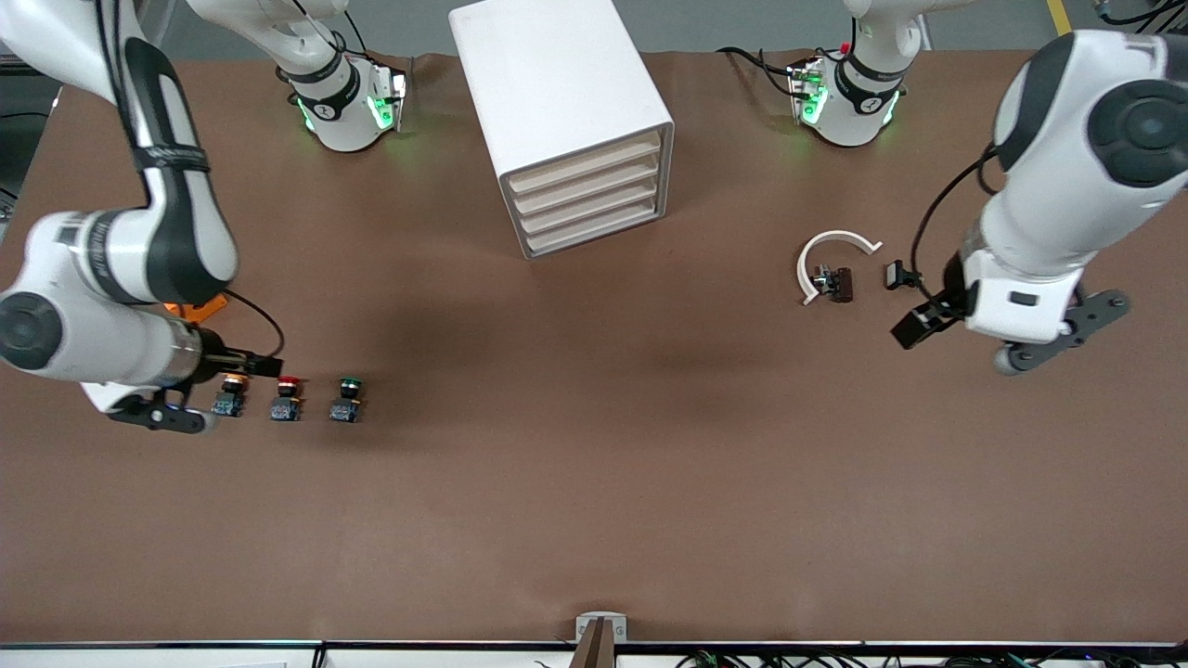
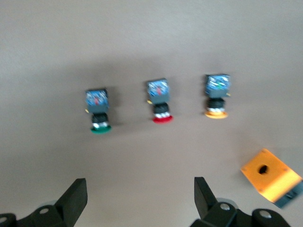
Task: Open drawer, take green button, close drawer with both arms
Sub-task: 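Place the green switch beside the red switch and release with the right gripper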
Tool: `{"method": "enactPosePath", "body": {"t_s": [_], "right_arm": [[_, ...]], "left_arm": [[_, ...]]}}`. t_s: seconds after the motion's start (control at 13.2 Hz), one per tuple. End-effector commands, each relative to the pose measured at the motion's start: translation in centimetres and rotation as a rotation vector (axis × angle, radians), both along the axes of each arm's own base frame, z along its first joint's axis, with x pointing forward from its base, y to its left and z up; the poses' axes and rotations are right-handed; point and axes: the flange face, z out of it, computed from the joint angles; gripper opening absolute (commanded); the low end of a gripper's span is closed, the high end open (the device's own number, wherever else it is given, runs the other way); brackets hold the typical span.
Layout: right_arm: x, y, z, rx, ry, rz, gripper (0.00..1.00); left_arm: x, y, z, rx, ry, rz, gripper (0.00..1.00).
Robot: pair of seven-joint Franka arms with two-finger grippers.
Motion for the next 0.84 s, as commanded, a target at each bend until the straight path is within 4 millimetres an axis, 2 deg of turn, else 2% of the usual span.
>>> {"method": "enactPosePath", "body": {"t_s": [0.0,0.15,0.23,0.3,0.46,0.53,0.61,0.68,0.76], "right_arm": [[-2.1,-2.5,5.6,0.013,0.017,0.032,1.00],[-2.5,-4.3,10.5,0.027,0.048,0.042,1.00],[-2.8,-5.4,12.9,0.030,0.053,0.025,1.00],[-3.1,-6.1,14.5,0.032,0.058,0.013,1.00],[-3.7,-7.1,16.1,0.034,0.074,-0.006,1.00],[-3.8,-7.3,17.2,0.033,0.064,-0.004,1.00],[-3.6,-7.2,19.1,0.024,0.025,0.000,1.00],[-3.6,-7.3,20.2,0.021,0.002,-0.006,1.00],[-3.6,-7.3,20.4,0.020,-0.003,-0.007,1.00]], "left_arm": [[-0.4,1.9,2.8,0.005,0.035,-0.071,1.00],[-0.6,2.6,3.5,0.003,0.058,-0.111,1.00],[-0.8,4.1,3.6,0.006,0.095,-0.108,1.00],[-1.1,5.2,3.8,0.004,0.126,-0.135,1.00],[-1.4,5.9,4.2,0.007,0.147,-0.165,1.00],[-1.9,6.7,5.5,0.012,0.125,-0.154,1.00],[-2.2,7.2,6.2,0.013,0.116,-0.156,1.00],[-2.4,7.3,6.5,0.000,0.117,-0.186,1.00],[-2.9,7.3,7.0,-0.013,0.116,-0.217,1.00]]}}
